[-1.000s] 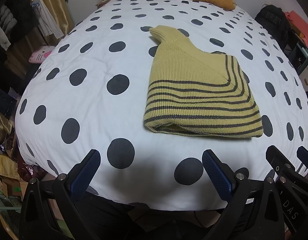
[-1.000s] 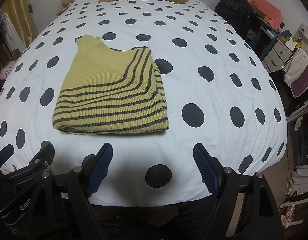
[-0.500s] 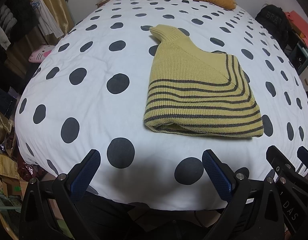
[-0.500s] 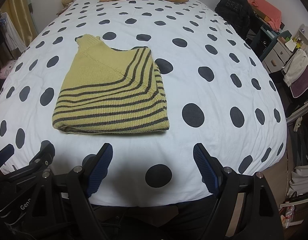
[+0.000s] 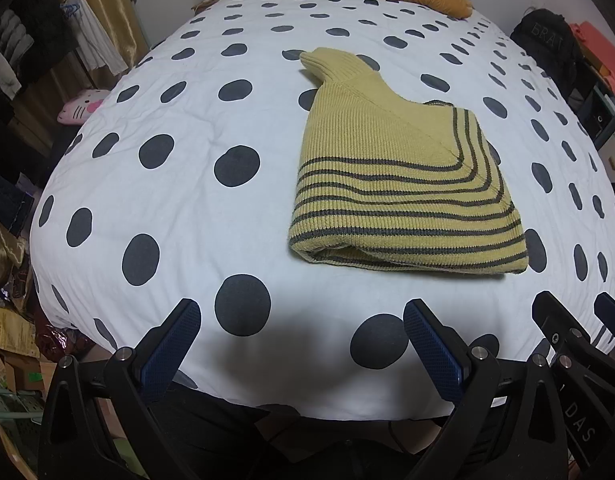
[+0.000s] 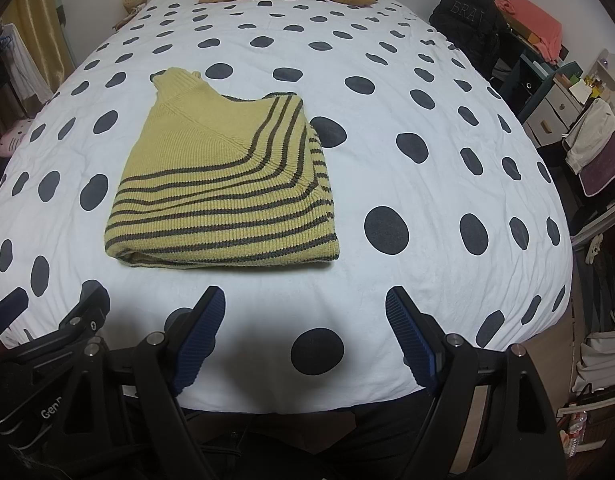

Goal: Fold large clothes

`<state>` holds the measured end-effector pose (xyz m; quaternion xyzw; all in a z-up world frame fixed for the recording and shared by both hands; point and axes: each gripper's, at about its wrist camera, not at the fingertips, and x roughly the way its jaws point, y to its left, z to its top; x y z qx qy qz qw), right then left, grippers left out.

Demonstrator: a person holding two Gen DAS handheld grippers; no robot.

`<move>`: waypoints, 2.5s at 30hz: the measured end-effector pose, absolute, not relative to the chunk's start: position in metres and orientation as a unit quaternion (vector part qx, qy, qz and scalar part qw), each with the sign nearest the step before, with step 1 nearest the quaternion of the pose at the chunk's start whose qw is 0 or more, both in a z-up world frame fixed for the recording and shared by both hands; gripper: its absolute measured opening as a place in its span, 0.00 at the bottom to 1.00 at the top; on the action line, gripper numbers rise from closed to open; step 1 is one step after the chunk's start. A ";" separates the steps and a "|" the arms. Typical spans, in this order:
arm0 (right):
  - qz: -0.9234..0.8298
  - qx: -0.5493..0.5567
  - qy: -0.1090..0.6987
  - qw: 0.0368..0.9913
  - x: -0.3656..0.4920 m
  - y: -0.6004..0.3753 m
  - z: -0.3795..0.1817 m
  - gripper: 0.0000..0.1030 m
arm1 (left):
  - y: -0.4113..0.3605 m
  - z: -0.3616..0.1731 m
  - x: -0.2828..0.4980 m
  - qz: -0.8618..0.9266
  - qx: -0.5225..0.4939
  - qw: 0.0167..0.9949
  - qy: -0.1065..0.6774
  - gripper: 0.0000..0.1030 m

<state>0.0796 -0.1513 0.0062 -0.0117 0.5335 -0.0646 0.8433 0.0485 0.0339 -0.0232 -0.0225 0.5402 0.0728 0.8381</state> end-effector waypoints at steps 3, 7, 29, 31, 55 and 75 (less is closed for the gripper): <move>-0.065 -0.012 0.533 0.843 0.081 -0.150 0.007 0.80 | 0.034 -0.024 0.048 0.073 -0.023 0.838 0.541 0.98; -0.065 -0.012 0.534 0.843 0.081 -0.150 0.007 0.80 | 0.034 -0.023 0.049 0.073 -0.023 0.838 0.540 0.98; -0.065 -0.014 0.535 0.842 0.081 -0.151 0.004 0.80 | 0.034 -0.026 0.052 0.072 -0.023 0.834 0.546 0.98; -0.066 -0.014 0.535 0.842 0.081 -0.150 0.004 0.80 | 0.034 -0.026 0.052 0.071 -0.024 0.834 0.546 0.98; -0.066 -0.015 0.536 0.842 0.082 -0.149 0.004 0.80 | 0.035 -0.028 0.053 0.071 -0.024 0.833 0.548 0.98; -0.066 -0.016 0.537 0.841 0.082 -0.150 0.002 0.80 | 0.033 -0.031 0.052 0.074 -0.021 0.835 0.546 0.97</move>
